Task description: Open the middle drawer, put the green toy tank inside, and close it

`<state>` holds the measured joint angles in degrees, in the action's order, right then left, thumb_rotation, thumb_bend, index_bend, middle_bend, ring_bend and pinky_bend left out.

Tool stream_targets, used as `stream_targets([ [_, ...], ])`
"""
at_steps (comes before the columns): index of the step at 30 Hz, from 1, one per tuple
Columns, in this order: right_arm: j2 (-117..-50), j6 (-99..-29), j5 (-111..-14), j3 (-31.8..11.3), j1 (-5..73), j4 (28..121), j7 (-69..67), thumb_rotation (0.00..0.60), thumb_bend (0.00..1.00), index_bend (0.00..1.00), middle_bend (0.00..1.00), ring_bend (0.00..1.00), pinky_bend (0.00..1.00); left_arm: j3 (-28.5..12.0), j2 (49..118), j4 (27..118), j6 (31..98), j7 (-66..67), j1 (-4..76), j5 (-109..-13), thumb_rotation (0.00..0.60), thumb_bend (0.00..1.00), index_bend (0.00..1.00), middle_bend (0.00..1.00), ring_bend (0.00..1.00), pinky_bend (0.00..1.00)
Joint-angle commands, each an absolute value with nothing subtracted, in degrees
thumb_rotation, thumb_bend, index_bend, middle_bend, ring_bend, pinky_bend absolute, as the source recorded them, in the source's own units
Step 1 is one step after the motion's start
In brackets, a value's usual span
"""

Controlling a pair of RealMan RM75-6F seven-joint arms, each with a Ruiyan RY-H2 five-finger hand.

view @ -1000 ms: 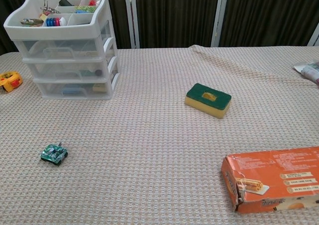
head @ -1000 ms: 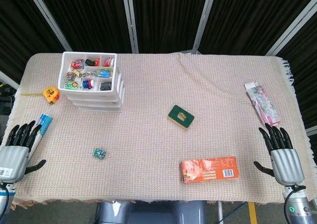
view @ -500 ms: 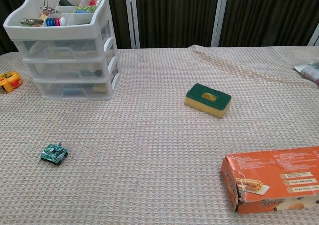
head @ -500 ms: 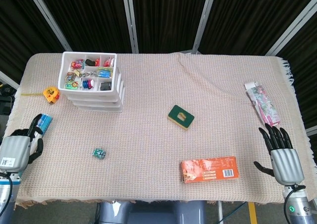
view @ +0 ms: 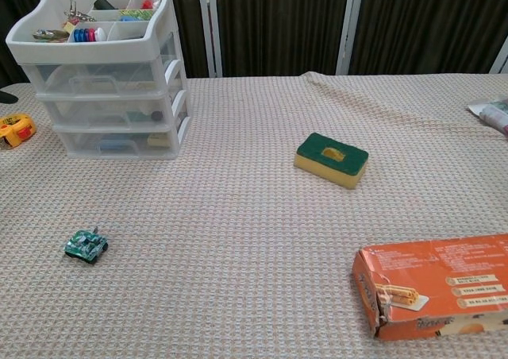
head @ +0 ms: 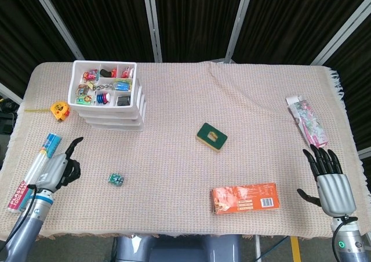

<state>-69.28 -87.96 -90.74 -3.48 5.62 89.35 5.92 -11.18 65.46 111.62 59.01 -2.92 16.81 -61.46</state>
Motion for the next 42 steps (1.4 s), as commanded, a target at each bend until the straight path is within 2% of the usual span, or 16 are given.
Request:
stream_targets([
  [1,-69.25,-87.85,-90.64,-3.47,5.63,89.41,5.98,0.6,0.0,0.07,0.0,0.0,0.0,-14.52,65.06,110.4,50.89,-10.93,20.93,-55.71,0.6,1.0,0.0,0.91,0.87,0.71],
  [5,-69.17,-87.41,-90.33,-3.46,5.72,89.56,6.27,0.6,0.0,0.08,0.0,0.0,0.0,-16.1,65.74,107.1,45.34,-16.96,22.92,-55.06,0.6,1.0,0.0,0.91,0.88,0.71],
  [10,-69.02,-86.73,-89.82,-3.45,5.86,89.98,6.88,0.6,0.0,0.08,0.0,0.0,0.0,-17.24,66.21,103.1,42.25,-20.24,24.56,-57.1,0.6,1.0,0.0,0.91,0.88,0.71],
  [18,-68.91,-86.61,-89.59,-3.48,5.85,90.28,6.99,0.6,0.0,0.08,0.0,0.0,0.0,-18.39,66.35,100.42,42.12,-22.13,26.16,-58.51,0.6,1.0,0.0,0.91,0.88,0.71],
  [33,-68.92,-86.62,-89.39,-3.49,5.77,90.59,7.24,0.6,0.0,0.08,0.0,0.0,0.0,-17.55,70.7,94.32,38.77,-24.02,29.86,-56.61,0.6,1.0,0.0,0.91,0.88,0.71],
  [42,-68.85,-86.61,-89.42,-3.47,5.76,90.57,7.02,0.6,0.0,0.08,0.0,0.0,0.0,-18.13,72.81,92.56,40.77,-23.53,30.96,-56.28,0.6,1.0,0.0,0.91,0.88,0.71],
])
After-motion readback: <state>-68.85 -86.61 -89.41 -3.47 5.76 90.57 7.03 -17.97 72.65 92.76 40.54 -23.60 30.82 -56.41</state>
